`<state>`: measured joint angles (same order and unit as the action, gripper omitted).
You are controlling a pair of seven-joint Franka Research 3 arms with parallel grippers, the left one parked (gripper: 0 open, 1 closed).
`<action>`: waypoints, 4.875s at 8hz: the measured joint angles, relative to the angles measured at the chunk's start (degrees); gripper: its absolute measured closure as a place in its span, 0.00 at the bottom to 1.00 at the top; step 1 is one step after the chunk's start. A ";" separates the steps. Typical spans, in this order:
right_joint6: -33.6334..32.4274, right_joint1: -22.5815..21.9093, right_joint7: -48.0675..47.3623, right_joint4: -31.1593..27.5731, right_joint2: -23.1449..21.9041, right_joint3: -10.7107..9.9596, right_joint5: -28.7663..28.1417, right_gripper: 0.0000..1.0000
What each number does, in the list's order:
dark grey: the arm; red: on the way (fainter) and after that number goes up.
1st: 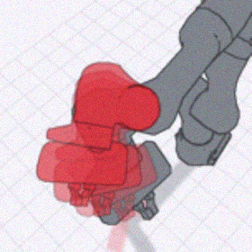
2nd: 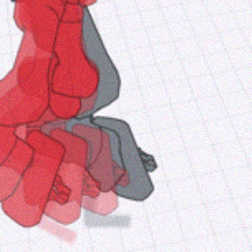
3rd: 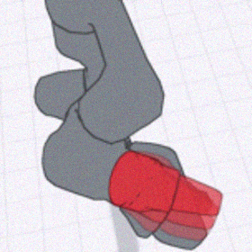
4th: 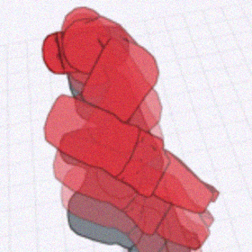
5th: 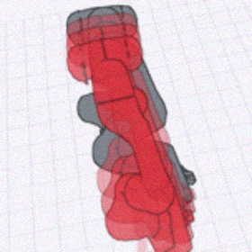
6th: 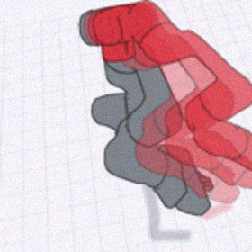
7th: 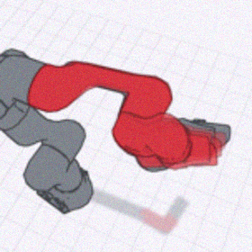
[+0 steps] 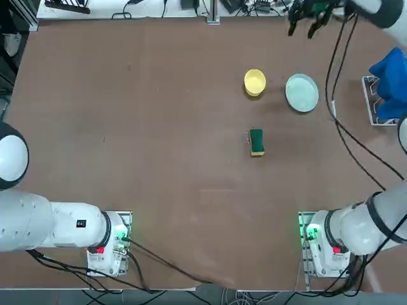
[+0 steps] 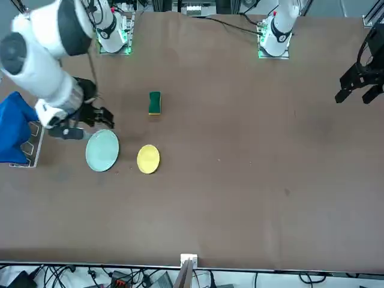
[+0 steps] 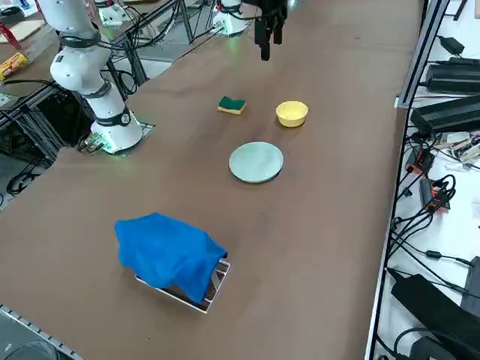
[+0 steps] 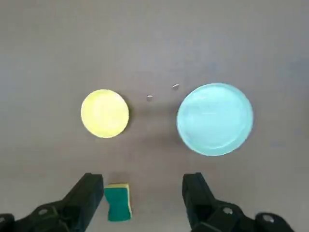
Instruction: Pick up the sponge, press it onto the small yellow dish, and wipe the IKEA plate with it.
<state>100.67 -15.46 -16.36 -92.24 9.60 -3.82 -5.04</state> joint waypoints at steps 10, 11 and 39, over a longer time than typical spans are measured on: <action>-10.90 15.22 12.29 11.60 -0.85 0.77 7.34 0.00; -10.93 16.17 12.24 10.39 -1.62 2.68 7.32 0.00; -13.20 18.51 7.26 8.33 -2.51 8.24 5.32 0.00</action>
<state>87.47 3.05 -9.11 -83.91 7.08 4.41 0.29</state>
